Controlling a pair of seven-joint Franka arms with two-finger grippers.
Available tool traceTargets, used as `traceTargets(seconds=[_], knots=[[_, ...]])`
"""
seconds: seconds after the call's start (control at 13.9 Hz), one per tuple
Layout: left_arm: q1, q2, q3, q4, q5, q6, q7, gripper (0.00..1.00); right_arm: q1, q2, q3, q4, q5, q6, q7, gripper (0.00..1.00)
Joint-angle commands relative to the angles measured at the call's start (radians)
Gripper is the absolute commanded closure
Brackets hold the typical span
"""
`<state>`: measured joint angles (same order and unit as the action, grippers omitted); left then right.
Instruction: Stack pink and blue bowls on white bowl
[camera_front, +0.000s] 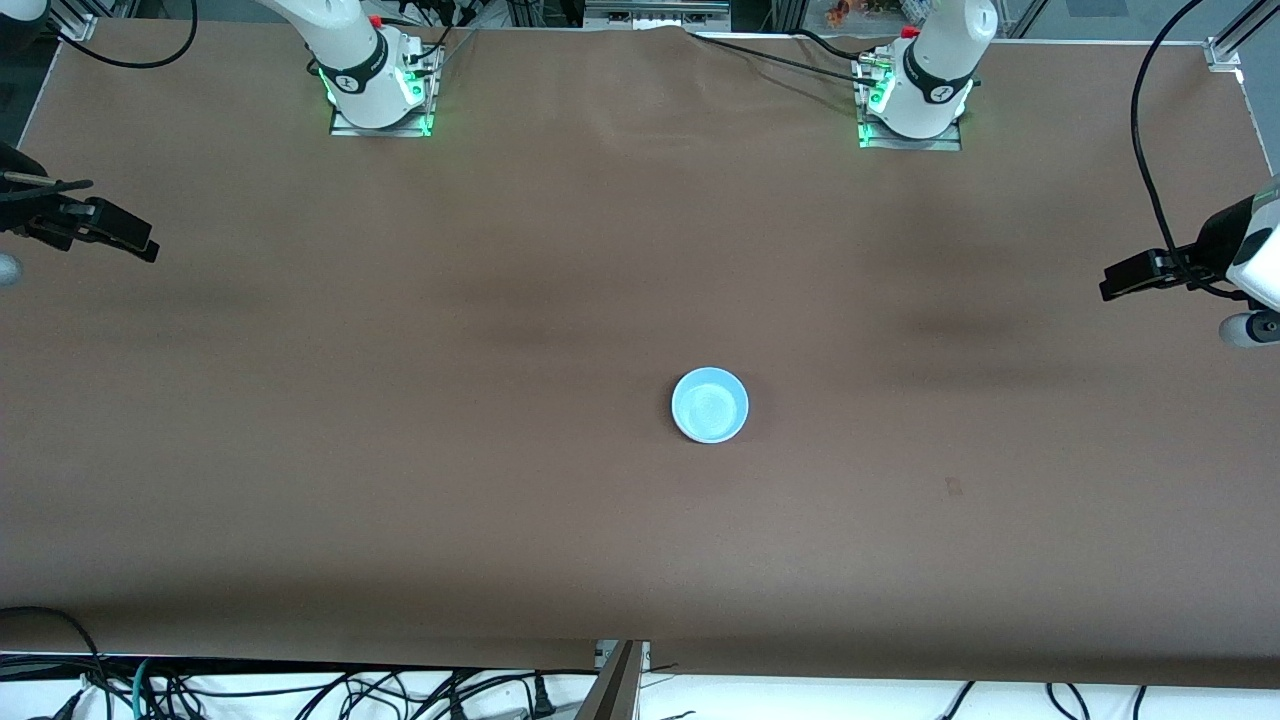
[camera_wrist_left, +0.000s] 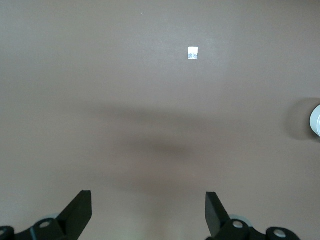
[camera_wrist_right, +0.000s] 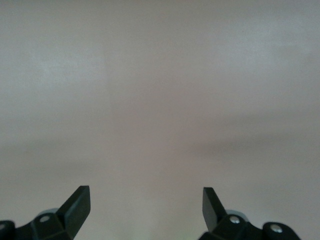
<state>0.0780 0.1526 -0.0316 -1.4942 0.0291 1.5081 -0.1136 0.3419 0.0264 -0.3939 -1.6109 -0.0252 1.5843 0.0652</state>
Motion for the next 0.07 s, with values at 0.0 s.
traceTargets(seconds=[0.0], knots=[[0.006,0.012,-0.001,0.031,-0.015,-0.023,0.022,0.0,-0.001,0.007,-0.002,0.026,0.007,-0.021,-0.002,0.01]])
